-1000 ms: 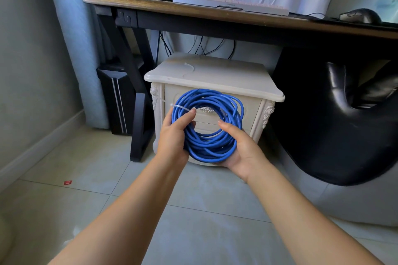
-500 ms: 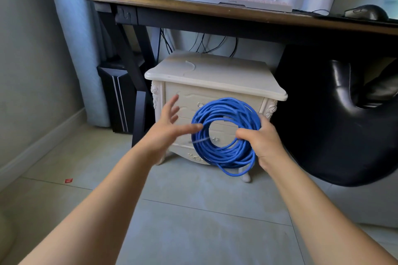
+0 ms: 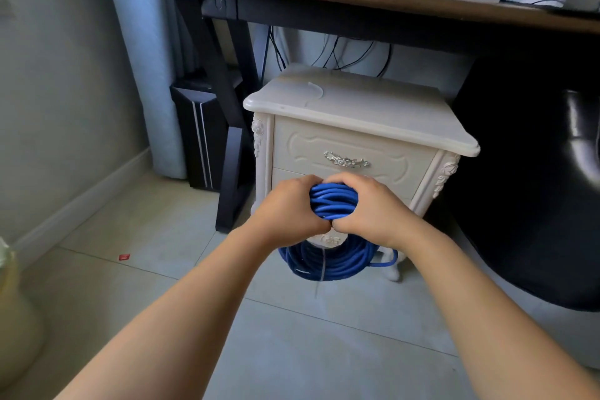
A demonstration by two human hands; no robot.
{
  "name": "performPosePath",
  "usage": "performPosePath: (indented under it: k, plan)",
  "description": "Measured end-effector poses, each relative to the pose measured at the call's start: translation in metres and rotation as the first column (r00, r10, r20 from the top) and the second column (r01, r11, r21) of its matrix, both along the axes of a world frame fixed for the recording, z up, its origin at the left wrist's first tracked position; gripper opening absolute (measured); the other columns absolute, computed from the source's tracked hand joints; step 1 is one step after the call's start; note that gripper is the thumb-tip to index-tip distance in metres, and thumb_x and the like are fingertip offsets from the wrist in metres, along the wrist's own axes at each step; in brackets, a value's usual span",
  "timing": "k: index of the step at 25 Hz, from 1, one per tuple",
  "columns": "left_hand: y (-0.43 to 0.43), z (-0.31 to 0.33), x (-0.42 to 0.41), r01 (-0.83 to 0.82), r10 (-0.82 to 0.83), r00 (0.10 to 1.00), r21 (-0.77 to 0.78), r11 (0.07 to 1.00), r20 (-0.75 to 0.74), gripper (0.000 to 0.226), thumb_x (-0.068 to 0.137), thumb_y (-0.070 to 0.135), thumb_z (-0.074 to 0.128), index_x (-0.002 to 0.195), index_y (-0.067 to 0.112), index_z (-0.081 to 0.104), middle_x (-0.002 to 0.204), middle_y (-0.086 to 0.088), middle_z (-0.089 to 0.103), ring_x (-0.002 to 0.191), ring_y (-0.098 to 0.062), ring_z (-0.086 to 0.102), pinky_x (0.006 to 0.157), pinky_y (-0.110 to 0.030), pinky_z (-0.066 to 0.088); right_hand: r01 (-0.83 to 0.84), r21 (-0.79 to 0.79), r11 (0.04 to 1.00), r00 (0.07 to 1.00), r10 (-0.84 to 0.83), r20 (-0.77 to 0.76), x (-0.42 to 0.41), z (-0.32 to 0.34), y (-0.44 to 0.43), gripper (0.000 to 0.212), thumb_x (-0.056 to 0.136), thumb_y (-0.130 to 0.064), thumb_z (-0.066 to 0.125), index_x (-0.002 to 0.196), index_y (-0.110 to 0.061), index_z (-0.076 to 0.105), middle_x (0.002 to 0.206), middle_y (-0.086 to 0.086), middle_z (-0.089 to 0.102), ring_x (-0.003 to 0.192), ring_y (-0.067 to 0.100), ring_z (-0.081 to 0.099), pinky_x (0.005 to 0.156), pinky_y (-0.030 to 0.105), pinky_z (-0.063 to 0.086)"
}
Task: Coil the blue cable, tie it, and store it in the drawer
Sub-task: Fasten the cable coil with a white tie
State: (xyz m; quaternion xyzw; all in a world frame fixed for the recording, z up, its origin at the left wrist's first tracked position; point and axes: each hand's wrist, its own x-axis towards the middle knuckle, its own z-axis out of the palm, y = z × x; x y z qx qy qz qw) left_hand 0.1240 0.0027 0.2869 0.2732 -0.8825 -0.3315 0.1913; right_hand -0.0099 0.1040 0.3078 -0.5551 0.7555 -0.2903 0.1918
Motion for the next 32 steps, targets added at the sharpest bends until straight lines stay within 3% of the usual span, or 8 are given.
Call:
performPosePath:
  k: [3,6,9,17,20,23,29,32]
  plan:
    - [-0.023,-0.008,0.011,-0.206,0.23,0.969,0.215,0.955,-0.092,0.037,0.071,0.013,0.072,0.105,0.024,0.063,0.079,0.007,0.067,0.062,-0.007,0.063,0.051,-0.016,0.047,-0.029,-0.059,0.998,0.991,0.036,0.129,-0.018,0.016,-0.029,0.061,0.083,-0.029,0.075,0.135,-0.04,0.046,0.127,-0.009,0.055,0.115,0.005,0.054,0.095,0.02,0.043]
    - [-0.046,-0.013,0.021,-0.357,0.472,0.864,0.449,0.82,-0.176,0.031,0.07,0.008,0.07,0.097,0.022,0.062,0.075,0.001,0.067,0.055,-0.011,0.061,0.05,-0.022,0.046,0.169,-0.246,0.954,0.979,-0.192,-0.072,-0.047,0.026,-0.083,0.032,0.097,-0.028,0.057,0.128,-0.025,0.06,0.13,0.0,0.056,0.122,0.016,0.052,0.102,0.023,0.035]
    - [-0.064,-0.018,0.023,-0.373,0.572,0.796,0.583,0.722,-0.2,0.029,0.068,0.006,0.068,0.095,0.016,0.062,0.067,0.001,0.061,0.047,-0.009,0.053,0.048,-0.025,0.043,0.175,-0.205,0.963,0.946,-0.222,-0.236,-0.065,0.022,-0.138,0.033,0.102,-0.019,0.045,0.132,-0.017,0.058,0.14,0.004,0.048,0.129,0.02,0.045,0.097,0.018,0.027]
    - [-0.098,-0.028,0.026,-0.33,0.571,0.797,0.65,0.685,-0.196,0.028,0.067,0.002,0.07,0.09,0.015,0.06,0.067,0.001,0.059,0.047,-0.008,0.051,0.046,-0.021,0.042,0.253,-0.1,0.962,0.833,-0.269,-0.483,-0.083,0.012,-0.241,0.047,0.103,-0.016,0.028,0.148,-0.026,0.036,0.158,0.002,0.027,0.135,0.032,0.03,0.107,0.039,0.027]
    - [-0.113,-0.033,0.027,-0.333,0.587,0.79,0.68,0.653,-0.177,0.026,0.071,0.001,0.068,0.093,0.013,0.061,0.07,-0.001,0.06,0.049,-0.009,0.053,0.045,-0.02,0.043,0.334,-0.043,0.941,0.793,-0.306,-0.527,-0.088,0.012,-0.257,0.045,0.101,-0.01,0.03,0.138,-0.026,0.052,0.147,0.009,0.041,0.131,0.034,0.034,0.104,0.035,0.03]
    - [-0.119,-0.039,0.028,-0.335,0.598,0.784,0.698,0.632,-0.165,0.025,0.073,-0.001,0.066,0.095,0.01,0.062,0.07,-0.003,0.058,0.047,-0.007,0.052,0.044,-0.018,0.043,0.275,-0.108,0.955,0.812,-0.291,-0.506,-0.096,0.011,-0.259,0.036,0.099,-0.004,0.039,0.123,-0.007,0.066,0.131,0.014,0.06,0.133,0.037,0.035,0.104,0.028,0.026]
    - [-0.118,-0.04,0.029,-0.317,0.566,0.81,0.698,0.643,-0.153,0.026,0.073,0.0,0.067,0.097,0.011,0.062,0.071,-0.003,0.059,0.051,-0.01,0.054,0.046,-0.019,0.044,0.333,-0.091,0.939,0.818,-0.335,-0.468,-0.106,0.019,-0.259,0.036,0.09,0.002,0.049,0.118,-0.008,0.069,0.129,0.016,0.06,0.122,0.035,0.054,0.101,0.034,0.044]
    - [-0.115,-0.039,0.032,-0.29,0.552,0.816,0.707,0.645,-0.169,0.024,0.073,-0.001,0.066,0.094,0.008,0.061,0.067,-0.002,0.057,0.046,-0.006,0.051,0.044,-0.017,0.043,0.295,-0.12,0.948,0.825,-0.316,-0.469,-0.108,0.023,-0.253,0.027,0.091,-0.005,0.055,0.111,-0.008,0.073,0.124,0.014,0.065,0.123,0.033,0.053,0.101,0.029,0.04]
